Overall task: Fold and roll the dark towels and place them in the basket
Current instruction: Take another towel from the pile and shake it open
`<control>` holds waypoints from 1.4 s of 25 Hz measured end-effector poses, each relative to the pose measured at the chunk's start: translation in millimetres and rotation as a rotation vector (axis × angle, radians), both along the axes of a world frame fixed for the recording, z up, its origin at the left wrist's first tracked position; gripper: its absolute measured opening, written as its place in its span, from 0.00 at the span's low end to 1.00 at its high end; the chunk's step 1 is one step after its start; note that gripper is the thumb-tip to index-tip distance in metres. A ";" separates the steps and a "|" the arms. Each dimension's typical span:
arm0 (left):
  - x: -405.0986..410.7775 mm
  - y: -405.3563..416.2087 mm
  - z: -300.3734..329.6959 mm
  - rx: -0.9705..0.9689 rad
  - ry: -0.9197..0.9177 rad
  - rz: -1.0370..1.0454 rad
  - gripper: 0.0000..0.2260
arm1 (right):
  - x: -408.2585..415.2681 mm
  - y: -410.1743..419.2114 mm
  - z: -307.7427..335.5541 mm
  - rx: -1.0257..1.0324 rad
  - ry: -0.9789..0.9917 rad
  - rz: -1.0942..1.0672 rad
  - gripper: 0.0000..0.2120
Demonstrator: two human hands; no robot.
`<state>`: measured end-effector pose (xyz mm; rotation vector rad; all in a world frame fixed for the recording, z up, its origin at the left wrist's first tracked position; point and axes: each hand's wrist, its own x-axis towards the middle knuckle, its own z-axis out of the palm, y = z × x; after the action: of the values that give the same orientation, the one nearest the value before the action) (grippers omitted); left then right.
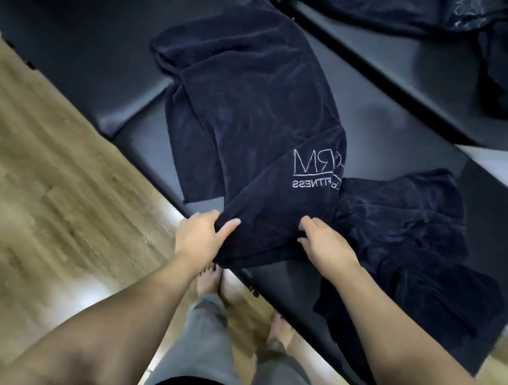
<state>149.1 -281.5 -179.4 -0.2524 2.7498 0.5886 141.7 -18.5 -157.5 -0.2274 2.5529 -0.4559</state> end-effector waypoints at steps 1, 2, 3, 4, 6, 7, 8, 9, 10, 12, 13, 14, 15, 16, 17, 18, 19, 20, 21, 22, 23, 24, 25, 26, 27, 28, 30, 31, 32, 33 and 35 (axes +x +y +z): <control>12.0 4.4 -2.1 0.118 0.003 0.125 0.24 | 4.4 7.3 2.3 -0.035 0.002 -0.017 0.08; 23.9 10.4 -3.7 0.258 0.018 0.265 0.25 | 10.5 15.4 3.3 -0.044 0.005 -0.024 0.07; 34.0 18.0 -4.7 0.391 0.047 0.397 0.24 | 15.5 24.0 4.2 -0.035 0.008 -0.019 0.06; 42.7 25.7 -4.5 0.489 0.069 0.506 0.24 | 19.7 32.0 5.4 -0.019 0.008 -0.016 0.06; 62.4 37.5 -7.6 0.607 0.050 0.609 0.22 | 30.9 44.1 6.0 0.035 -0.020 -0.006 0.05; 71.7 43.7 -9.0 0.654 0.020 0.638 0.21 | 35.7 48.4 6.2 0.071 -0.027 0.005 0.05; 79.1 48.9 -11.1 0.704 -0.032 0.670 0.20 | 38.1 51.3 6.6 0.112 -0.031 0.018 0.05; 86.9 52.0 -15.8 0.763 -0.090 0.710 0.19 | 38.5 52.5 7.8 0.161 -0.030 0.034 0.06; 93.4 54.5 -20.7 0.792 -0.148 0.730 0.19 | 37.7 52.5 9.3 0.210 -0.037 0.051 0.07; 101.9 55.5 -20.6 0.825 -0.191 0.724 0.15 | 38.7 50.4 11.2 0.268 -0.043 0.056 0.10; 104.0 55.2 -16.4 0.835 -0.182 0.711 0.11 | 40.2 48.1 11.2 0.281 -0.016 0.058 0.12; 105.1 55.6 -10.0 0.844 -0.177 0.696 0.08 | 42.6 45.1 11.6 0.284 0.058 0.077 0.13; 105.6 55.2 -7.7 0.870 -0.188 0.691 0.07 | 45.7 42.1 9.8 0.263 0.163 0.100 0.13; 106.4 55.3 -5.0 0.916 -0.213 0.697 0.08 | 50.4 38.1 8.8 0.200 0.276 0.118 0.14; 107.1 56.4 -0.5 0.961 -0.240 0.712 0.09 | 56.0 32.9 7.2 0.100 0.366 0.145 0.16; 107.2 57.9 3.2 1.000 -0.265 0.734 0.09 | 60.5 26.6 6.9 0.012 0.411 0.193 0.18; 106.2 59.2 6.4 1.043 -0.280 0.752 0.10 | 63.9 19.4 6.7 -0.039 0.407 0.260 0.22; 104.5 61.1 10.1 1.103 -0.292 0.767 0.12 | 65.9 9.9 7.1 -0.054 0.365 0.319 0.28; 101.6 61.7 13.2 1.177 -0.305 0.777 0.13 | 67.2 -1.2 6.7 -0.041 0.326 0.353 0.34; 97.6 62.5 18.7 1.254 -0.313 0.783 0.15 | 68.4 -12.5 8.2 -0.019 0.316 0.365 0.38; 93.3 63.4 24.3 1.320 -0.314 0.784 0.15 | 69.9 -22.5 8.9 -0.015 0.328 0.360 0.40; 87.9 63.5 28.7 1.369 -0.310 0.784 0.15 | 70.6 -30.9 11.2 -0.031 0.337 0.340 0.39; 82.4 62.8 32.9 1.395 -0.307 0.779 0.16 | 69.9 -38.1 11.5 -0.080 0.329 0.304 0.34; 78.0 61.9 36.2 1.403 -0.307 0.783 0.17 | 67.9 -42.8 11.7 -0.144 0.282 0.260 0.29; 75.1 60.7 38.8 1.399 -0.306 0.790 0.19 | 65.6 -45.4 13.6 -0.230 0.213 0.202 0.26; 73.5 59.2 41.1 1.391 -0.295 0.805 0.20 | 63.5 -46.2 16.3 -0.320 0.143 0.113 0.23; 71.3 55.0 37.8 1.363 -0.237 0.895 0.21 | 57.1 -44.4 19.0 -0.487 0.055 -0.125 0.19; 70.5 52.7 32.6 1.333 -0.201 0.963 0.19 | 52.4 -42.5 19.5 -0.568 0.065 -0.257 0.16; 70.7 51.2 29.0 1.292 -0.185 1.015 0.18 | 47.1 -40.4 19.1 -0.652 0.087 -0.393 0.13; 71.2 51.1 26.9 1.242 -0.204 1.033 0.17 | 41.8 -37.9 16.9 -0.722 0.082 -0.535 0.09; 74.0 55.4 21.7 1.128 -0.314 0.962 0.17 | 34.2 -33.5 13.4 -0.858 -0.038 -0.772 0.04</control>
<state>223.1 -226.1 -157.7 -1.2029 1.4815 1.9440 175.9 -52.0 -144.1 0.4890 2.1605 -1.7968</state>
